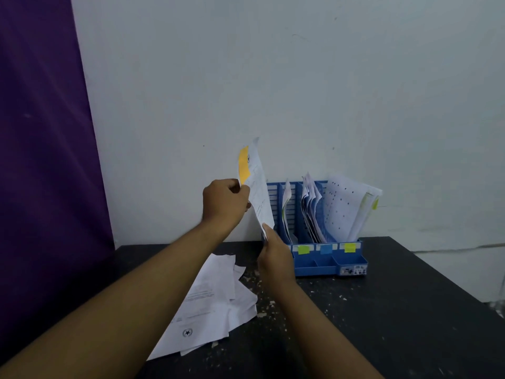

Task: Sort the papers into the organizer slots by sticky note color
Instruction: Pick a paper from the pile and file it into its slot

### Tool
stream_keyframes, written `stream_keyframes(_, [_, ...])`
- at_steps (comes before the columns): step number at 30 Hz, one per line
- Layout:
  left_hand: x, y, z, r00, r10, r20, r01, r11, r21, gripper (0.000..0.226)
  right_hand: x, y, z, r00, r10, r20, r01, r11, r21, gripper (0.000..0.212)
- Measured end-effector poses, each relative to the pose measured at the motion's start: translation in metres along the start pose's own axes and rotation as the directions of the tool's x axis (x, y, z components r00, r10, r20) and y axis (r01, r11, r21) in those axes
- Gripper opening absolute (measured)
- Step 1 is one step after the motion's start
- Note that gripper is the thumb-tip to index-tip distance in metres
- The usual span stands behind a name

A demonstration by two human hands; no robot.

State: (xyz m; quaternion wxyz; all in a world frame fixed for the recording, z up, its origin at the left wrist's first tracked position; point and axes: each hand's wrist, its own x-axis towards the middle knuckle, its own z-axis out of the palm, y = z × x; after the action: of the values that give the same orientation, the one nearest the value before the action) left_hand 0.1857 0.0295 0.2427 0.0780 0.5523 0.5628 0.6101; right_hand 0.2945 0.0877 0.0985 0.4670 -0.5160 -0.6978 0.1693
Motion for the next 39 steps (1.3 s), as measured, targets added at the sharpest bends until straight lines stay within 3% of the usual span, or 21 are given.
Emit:
stream_keyframes(8, [0.035,-0.033,0.046,0.999,-0.043,0.002,0.043,0.993,0.106,0.032,0.057,0.033,0.013,0.994,0.014,0.106,-0.007,0.998,-0.066,0.055])
stream_keyframes(13, [0.053,-0.045,0.072,0.998,-0.057,0.016,0.054,0.987,0.150,0.027,0.092,0.055,0.029,0.991,0.002,0.131,0.013,0.993,-0.113,0.042])
stream_keyframes(19, [0.050,-0.074,0.092,0.996,-0.046,0.075,0.038,0.993,0.111,0.010,0.105,0.076,0.041,0.988,0.044,0.147,-0.013,0.979,-0.204,0.036])
stream_keyframes(22, [0.044,-0.087,0.093,0.994,-0.054,0.094,0.048,0.997,0.065,0.025,0.106,0.079,0.042,0.990,0.019,0.142,0.018,0.967,-0.253,0.041])
stream_keyframes(25, [0.033,-0.097,0.086,0.992,-0.081,0.099,0.075,0.995,0.059,0.017,0.109,0.080,0.041,0.985,-0.022,0.173,0.081,0.935,-0.345,0.048])
stream_keyframes(28, [0.023,-0.114,0.080,0.990,-0.121,0.076,0.114,0.989,0.094,0.028,0.113,0.082,0.040,0.989,0.037,0.140,-0.007,0.978,-0.209,0.034])
stream_keyframes(31, [0.014,-0.133,0.067,0.988,-0.142,0.053,0.134,0.982,0.136,0.030,0.112,0.072,0.042,0.994,-0.006,0.110,0.008,1.000,-0.017,0.035])
stream_keyframes(34, [0.008,-0.149,0.054,0.988,-0.150,0.038,0.143,0.978,0.155,0.030,0.113,0.077,0.051,0.989,0.003,0.148,0.027,0.979,-0.202,0.060])
stream_keyframes(36, [0.006,-0.157,0.046,0.986,-0.161,0.040,0.151,0.972,0.181,0.031,0.111,0.079,0.054,0.979,0.068,0.190,0.005,0.932,-0.362,0.055])
stream_keyframes(39, [0.005,-0.167,0.035,0.983,-0.174,0.056,0.161,0.969,0.188,0.032,0.112,0.078,0.054,0.979,0.089,0.183,-0.014,0.927,-0.376,0.044])
